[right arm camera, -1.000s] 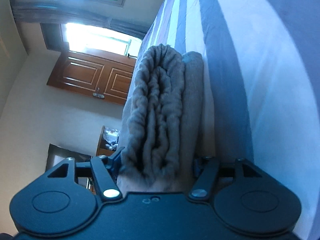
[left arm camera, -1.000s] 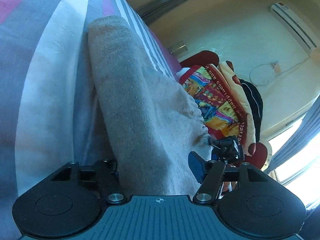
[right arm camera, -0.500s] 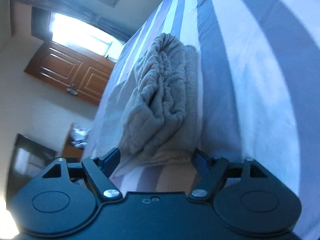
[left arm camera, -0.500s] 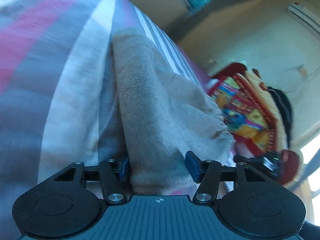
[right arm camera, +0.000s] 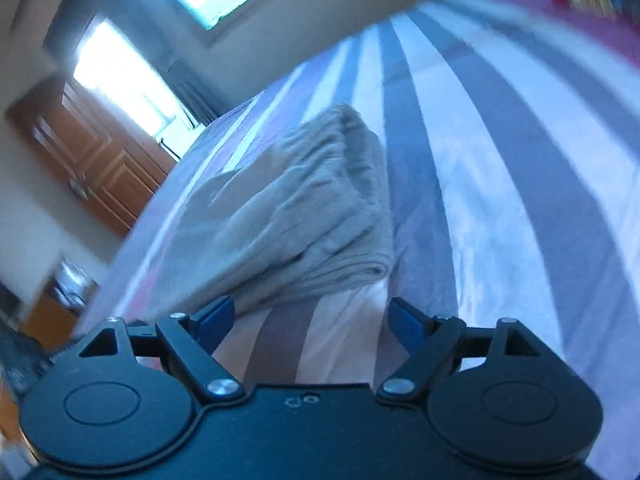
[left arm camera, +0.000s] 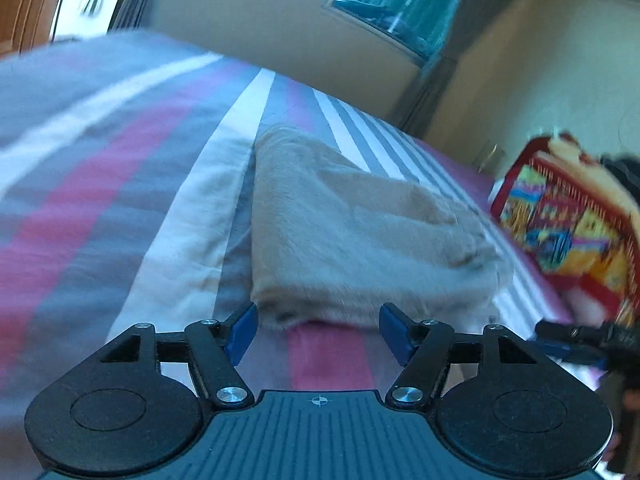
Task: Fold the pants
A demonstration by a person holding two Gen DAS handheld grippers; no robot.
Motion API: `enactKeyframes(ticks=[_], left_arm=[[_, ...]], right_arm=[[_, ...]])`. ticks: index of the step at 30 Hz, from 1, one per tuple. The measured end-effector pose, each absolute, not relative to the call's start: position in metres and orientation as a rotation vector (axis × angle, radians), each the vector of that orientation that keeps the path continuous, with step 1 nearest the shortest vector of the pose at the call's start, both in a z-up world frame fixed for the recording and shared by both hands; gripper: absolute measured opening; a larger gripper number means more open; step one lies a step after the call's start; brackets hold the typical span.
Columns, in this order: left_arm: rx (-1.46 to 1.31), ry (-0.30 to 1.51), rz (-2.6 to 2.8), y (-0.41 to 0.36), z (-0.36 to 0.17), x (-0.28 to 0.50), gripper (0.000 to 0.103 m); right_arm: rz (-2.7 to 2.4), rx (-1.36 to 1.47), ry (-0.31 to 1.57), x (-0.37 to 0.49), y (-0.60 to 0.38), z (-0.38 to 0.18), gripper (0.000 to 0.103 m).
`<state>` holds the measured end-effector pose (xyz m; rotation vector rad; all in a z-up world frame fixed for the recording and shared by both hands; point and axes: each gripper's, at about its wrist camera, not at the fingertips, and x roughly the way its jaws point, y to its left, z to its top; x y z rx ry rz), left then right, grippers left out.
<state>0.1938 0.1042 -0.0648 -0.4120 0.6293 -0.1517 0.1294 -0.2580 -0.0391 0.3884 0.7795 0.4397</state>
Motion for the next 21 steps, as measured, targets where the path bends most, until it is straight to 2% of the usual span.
enactKeyframes(ticks=[3, 6, 8, 10, 11, 14, 21], left_arm=[[-0.358, 0.623, -0.128, 0.095, -0.053, 0.170, 0.078], [-0.311, 0.601, -0.113, 0.085, -0.032, 0.142, 0.081], [-0.276, 0.584, -0.104, 0.076, -0.017, 0.125, 0.087], [-0.246, 0.561, -0.086, 0.068, -0.001, 0.103, 0.098], [-0.236, 0.548, -0.080, 0.065, 0.006, 0.093, 0.099], [-0.222, 0.504, -0.069, 0.058, 0.025, 0.062, 0.103], [-0.203, 0.455, -0.062, 0.046, 0.059, 0.002, 0.103]], right_arm=[[0.440, 0.300, 0.753, 0.109, -0.243, -0.032, 0.084], [0.434, 0.243, 0.738, 0.089, -0.239, -0.028, 0.084], [0.434, 0.206, 0.718, 0.073, -0.233, -0.020, 0.086], [0.429, 0.171, 0.684, 0.054, -0.228, -0.007, 0.090], [0.421, 0.153, 0.670, 0.042, -0.228, 0.000, 0.096], [0.418, 0.119, 0.632, 0.014, -0.221, 0.016, 0.102], [0.387, 0.093, 0.560, -0.050, -0.214, 0.043, 0.103]])
